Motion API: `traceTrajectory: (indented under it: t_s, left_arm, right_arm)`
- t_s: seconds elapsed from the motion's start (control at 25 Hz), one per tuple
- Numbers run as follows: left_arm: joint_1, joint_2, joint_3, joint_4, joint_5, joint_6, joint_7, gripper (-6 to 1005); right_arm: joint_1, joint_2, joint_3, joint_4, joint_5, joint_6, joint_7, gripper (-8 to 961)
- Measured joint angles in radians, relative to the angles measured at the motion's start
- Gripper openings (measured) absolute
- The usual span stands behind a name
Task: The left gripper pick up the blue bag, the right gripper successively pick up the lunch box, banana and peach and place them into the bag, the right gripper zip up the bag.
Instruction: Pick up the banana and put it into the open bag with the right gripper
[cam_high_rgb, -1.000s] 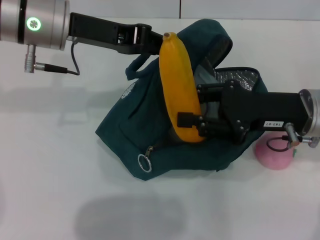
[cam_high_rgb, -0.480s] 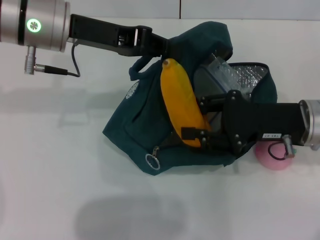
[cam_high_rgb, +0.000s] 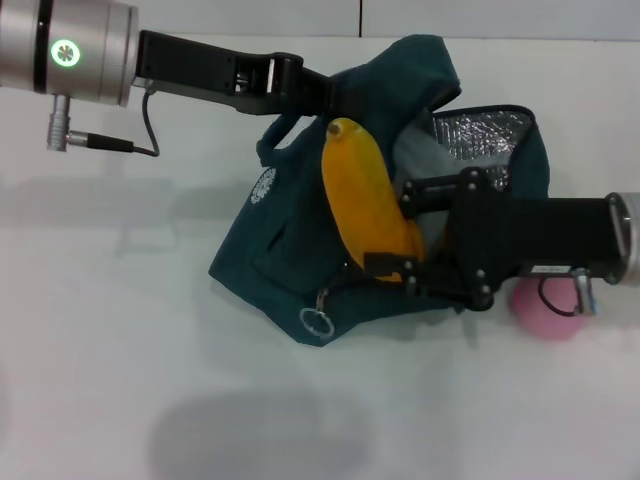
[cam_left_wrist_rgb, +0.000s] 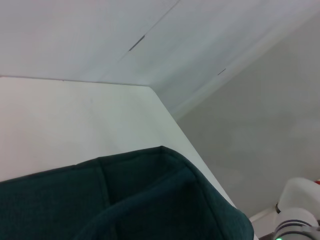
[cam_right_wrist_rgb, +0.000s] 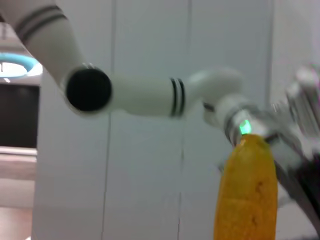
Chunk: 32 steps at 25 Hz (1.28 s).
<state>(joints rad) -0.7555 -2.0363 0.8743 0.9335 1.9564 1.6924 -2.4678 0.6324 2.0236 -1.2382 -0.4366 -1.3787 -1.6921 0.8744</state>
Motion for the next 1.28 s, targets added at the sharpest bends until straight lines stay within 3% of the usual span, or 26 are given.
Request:
traceTrajectory:
  t_s: [0.32,0.72,1.28]
  left_arm:
    - [-0.001,0.001,0.000,-0.002,-0.001,0.000,-0.002,81]
    - [-0.004,0.000,0.000,0.000,-0.001,0.000,-0.002,81]
    - [-0.001,-0.001,0.000,-0.004,-0.001,0.000,-0.002,82]
  right_arm:
    - [-0.017,-0.004,0.001,-0.025,0.048,-0.040,-0.070,433]
    - [0.008,0.004,-0.075,0.006,0.049,0.074,-0.135,435]
    - [-0.015,0.004,-0.080,0.020,0.124,0.099,-0.152,438]
